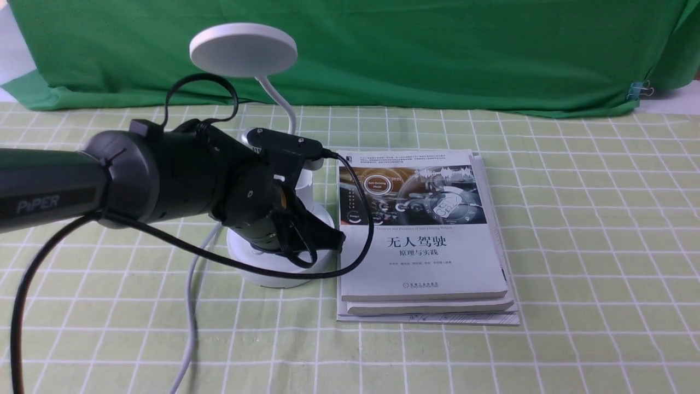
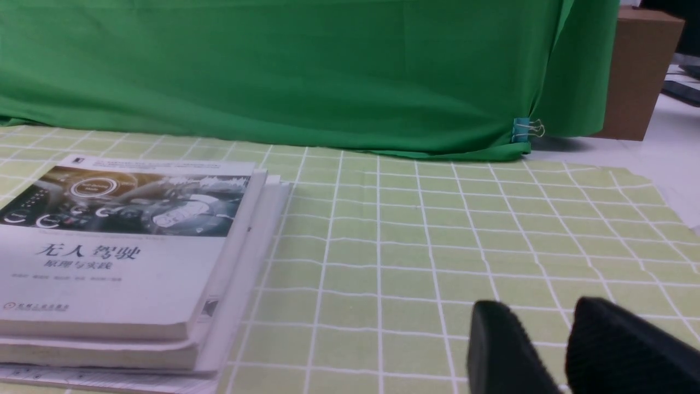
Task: Turn on the table lamp on the green coffee tablecloth with your hand.
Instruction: 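Press the power button on the lamp base to turn the lamp on with the left gripper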
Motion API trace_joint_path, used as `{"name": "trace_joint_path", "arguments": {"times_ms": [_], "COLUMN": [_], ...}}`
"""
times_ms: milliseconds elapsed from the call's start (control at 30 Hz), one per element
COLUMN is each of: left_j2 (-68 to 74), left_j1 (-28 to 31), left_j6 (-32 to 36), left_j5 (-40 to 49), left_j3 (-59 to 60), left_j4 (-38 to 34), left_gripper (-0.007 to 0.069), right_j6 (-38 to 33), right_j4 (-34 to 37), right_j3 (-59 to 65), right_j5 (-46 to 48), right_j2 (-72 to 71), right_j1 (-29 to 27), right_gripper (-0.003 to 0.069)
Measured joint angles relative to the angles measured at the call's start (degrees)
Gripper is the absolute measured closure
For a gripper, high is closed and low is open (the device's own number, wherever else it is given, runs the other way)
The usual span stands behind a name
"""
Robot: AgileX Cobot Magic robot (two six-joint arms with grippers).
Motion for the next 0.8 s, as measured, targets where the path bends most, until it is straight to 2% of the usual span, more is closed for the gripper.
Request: {"name": "trace_joint_path", "arguments": {"times_ms": [800], "left_j2": [1.6], "left_j1": [0.0], "left_j6": [1.5], "left_j5": [1.3], "left_j3": [-0.6], "left_j4": [-1.4], "left_gripper": [0.0606], "right_j6": [0.0], "right_j4": [0.0], "right_j3": [0.0], "right_j5": [0.0], "right_j2": [0.0], "right_j1": [0.0], "right_gripper": [0.0414]}}
